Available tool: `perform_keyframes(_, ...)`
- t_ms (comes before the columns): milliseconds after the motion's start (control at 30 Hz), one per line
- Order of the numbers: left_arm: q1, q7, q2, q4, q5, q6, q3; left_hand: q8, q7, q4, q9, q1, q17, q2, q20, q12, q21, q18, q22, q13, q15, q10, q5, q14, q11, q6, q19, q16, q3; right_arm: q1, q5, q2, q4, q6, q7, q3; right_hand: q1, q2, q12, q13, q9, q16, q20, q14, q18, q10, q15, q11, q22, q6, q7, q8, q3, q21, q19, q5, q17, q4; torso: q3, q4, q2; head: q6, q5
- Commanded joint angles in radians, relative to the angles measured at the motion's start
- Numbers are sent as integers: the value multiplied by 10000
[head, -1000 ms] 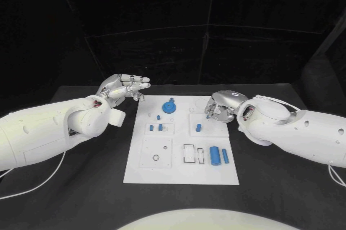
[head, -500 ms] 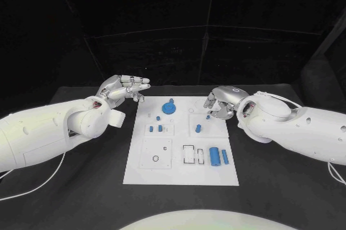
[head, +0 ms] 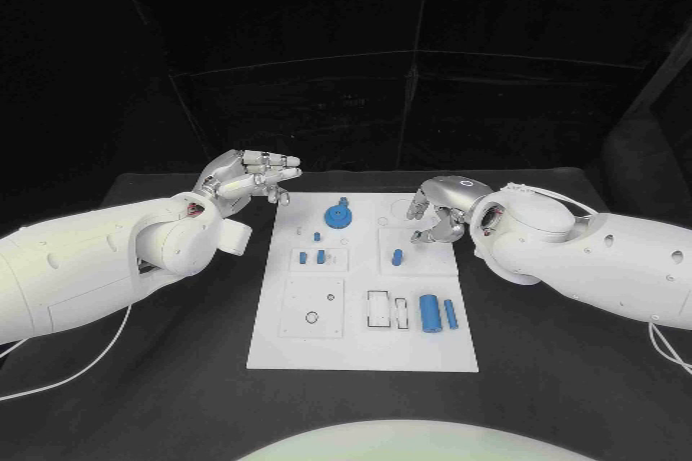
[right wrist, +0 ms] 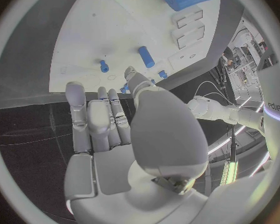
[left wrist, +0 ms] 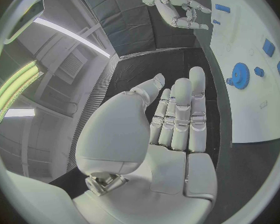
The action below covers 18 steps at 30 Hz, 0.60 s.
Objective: Assemble the parts on the task board
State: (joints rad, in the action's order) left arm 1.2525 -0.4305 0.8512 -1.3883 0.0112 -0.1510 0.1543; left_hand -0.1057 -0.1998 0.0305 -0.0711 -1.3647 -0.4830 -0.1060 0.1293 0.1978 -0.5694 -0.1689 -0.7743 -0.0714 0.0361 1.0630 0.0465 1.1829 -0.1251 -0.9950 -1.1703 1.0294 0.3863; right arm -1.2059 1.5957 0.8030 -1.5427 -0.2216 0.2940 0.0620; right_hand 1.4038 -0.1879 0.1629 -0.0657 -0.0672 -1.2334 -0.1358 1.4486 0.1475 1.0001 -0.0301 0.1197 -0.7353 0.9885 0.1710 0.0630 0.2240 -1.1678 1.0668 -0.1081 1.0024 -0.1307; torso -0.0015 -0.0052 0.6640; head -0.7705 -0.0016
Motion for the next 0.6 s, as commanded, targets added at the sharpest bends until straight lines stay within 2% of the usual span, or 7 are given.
perform_keyframes(33,15,31,-20,2,-1,80,-6,26,-1,-11,13,-76,10,41,12,67,69,-121,17,13,-8,-59,43,-95,-7,68,76,-32,-72,-10,172,-87,129,353,-22,-2,164,199,115,-10,-13,14,-20,-31,98,-45,-5,-33,-5,28,44,56,-189,44,13,-37,1,-35,-4,12,1,2,-23)
perform_keyframes(200,14,52,-20,7,0,66,-6,26,-1,-11,13,-76,10,41,12,68,70,-121,17,13,-8,-60,43,-95,-7,68,76,-32,-73,19,182,-212,287,326,-68,3,395,410,238,-6,-15,-21,-14,-3,94,-10,-1,-40,-35,98,47,64,-186,27,73,-97,28,-13,12,-5,21,-21,11)
perform_keyframes(433,14,64,-26,17,1,48,-6,18,0,-4,11,-89,13,54,15,82,74,-122,21,9,-7,-60,44,-96,-6,68,75,-30,-72,37,186,-331,509,307,-116,5,777,685,374,15,-7,-98,11,70,72,108,19,-40,-161,180,72,55,105,-57,213,-119,111,121,0,4,6,-53,11)
perform_keyframes(600,13,71,-35,26,1,45,-6,18,0,-4,11,-89,13,54,15,82,74,-122,21,9,-7,-60,44,-96,-6,68,75,-30,-72,47,187,-413,616,532,-166,6,940,744,431,29,-10,-230,34,174,27,305,44,-62,-423,297,79,70,424,-220,415,-185,286,192,-3,-2,1,-91,9)
